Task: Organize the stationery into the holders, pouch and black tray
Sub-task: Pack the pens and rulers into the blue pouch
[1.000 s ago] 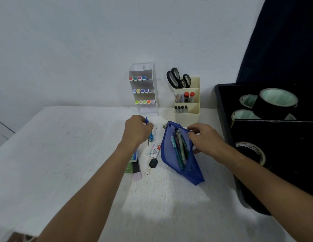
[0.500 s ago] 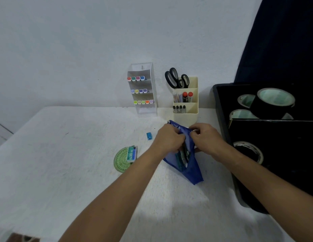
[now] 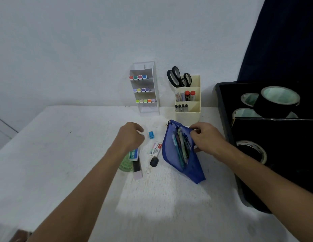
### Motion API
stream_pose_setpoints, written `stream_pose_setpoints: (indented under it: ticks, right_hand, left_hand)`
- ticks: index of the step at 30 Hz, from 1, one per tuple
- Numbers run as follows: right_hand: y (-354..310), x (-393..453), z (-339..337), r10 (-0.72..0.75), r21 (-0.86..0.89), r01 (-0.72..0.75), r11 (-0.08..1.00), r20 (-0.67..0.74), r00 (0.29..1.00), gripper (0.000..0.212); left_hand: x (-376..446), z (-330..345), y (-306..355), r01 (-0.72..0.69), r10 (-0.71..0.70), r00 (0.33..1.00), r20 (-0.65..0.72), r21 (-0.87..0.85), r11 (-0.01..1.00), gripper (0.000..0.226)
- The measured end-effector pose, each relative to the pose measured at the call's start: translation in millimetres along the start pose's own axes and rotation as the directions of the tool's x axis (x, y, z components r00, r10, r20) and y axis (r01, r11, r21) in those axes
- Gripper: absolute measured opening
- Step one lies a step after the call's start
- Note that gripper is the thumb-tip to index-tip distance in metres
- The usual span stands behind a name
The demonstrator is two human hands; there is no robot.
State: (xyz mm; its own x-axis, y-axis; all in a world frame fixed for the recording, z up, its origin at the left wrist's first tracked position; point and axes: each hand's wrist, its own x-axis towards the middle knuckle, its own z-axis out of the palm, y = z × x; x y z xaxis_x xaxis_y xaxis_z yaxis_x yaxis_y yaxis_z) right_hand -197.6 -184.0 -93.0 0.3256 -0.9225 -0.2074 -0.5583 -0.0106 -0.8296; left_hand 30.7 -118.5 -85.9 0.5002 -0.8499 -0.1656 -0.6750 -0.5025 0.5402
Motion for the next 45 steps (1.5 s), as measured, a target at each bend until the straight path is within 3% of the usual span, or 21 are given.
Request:
stream_pose_setpoints:
  ticks: [3, 8, 12, 15, 22, 24, 28, 34, 36, 40, 45]
  right_hand:
    - [0.6, -0.1, 0.7, -0.005, 0.002, 0.005, 1.0, 0.002, 1.0, 0.029]
    - [0.7, 0.4, 2.7, -0.011, -0.017, 0.011, 1.0, 0.005, 1.0, 0.029]
    - [0.3, 0.1, 3.6, -0.005, -0.02, 0.006, 1.0, 0.004, 1.0, 0.03]
    - [0.2, 0.0, 2.6, -0.004, -0.017, 0.004, 1.0, 0.002, 1.0, 0.031]
    - [0.3, -1.0, 1.7, -0.002, -0.01, 0.002, 1.0, 0.007, 1.0, 0.03]
    - [0.0, -0.9, 1.8, 0.002, -0.008, -0.002, 1.0, 0.005, 1.0, 0.03]
    - [-1.7, -1.9, 1.7, 0.004, -0.009, -0.004, 1.0, 0.017, 1.0, 0.031]
    - [-2.9, -4.5, 0.9, 0.006, 0.003, -0.006, 1.0, 0.024, 1.0, 0.031]
    - [-3.3, -4.5, 1.0, 0.004, 0.0, -0.004, 1.0, 0.025, 1.0, 0.031]
    - [-2.7, -3.5, 0.3, 0.009, 0.01, -0.01, 1.0, 0.028, 1.0, 0.031]
    - [-1.7, -2.3, -1.2, 0.019, 0.031, -0.02, 0.999, 0.027, 0.999, 0.03]
  left_hand:
    - [-0.9, -15.4, -24.8, 0.056, -0.065, 0.997, 0.039, 0.199, 0.978, 0.039]
    - [-16.5, -20.7, -47.4, 0.155, -0.269, 0.924, 0.273, 0.378, 0.913, 0.077]
    - [-19.8, -11.6, -54.0, 0.083, -0.227, 0.931, 0.286, 0.441, 0.894, 0.076]
    - [-18.4, -8.1, -56.0, 0.092, -0.231, 0.935, 0.268, 0.446, 0.89, 0.076]
    - [-15.0, -17.5, -54.6, 0.292, -0.358, 0.89, 0.281, 0.25, 0.923, 0.107]
    - [-14.9, -19.4, -55.9, 0.32, -0.362, 0.888, 0.282, 0.186, 0.929, 0.102]
    - [-11.4, -26.5, -61.1, 0.326, -0.341, 0.913, 0.226, 0.1, 0.94, 0.066]
    - [-6.7, -42.1, -35.5, 0.169, -0.169, 0.985, -0.041, 0.008, 0.986, 0.038]
    - [-11.3, -44.4, -16.8, 0.086, -0.092, 0.993, -0.07, -0.091, 0.992, 0.032]
    - [-29.0, -32.8, 26.2, 0.02, 0.009, 0.996, 0.092, -0.315, 0.949, 0.025]
    - [-36.3, 4.6, 57.8, -0.013, 0.074, 0.971, 0.226, -0.259, 0.966, 0.024]
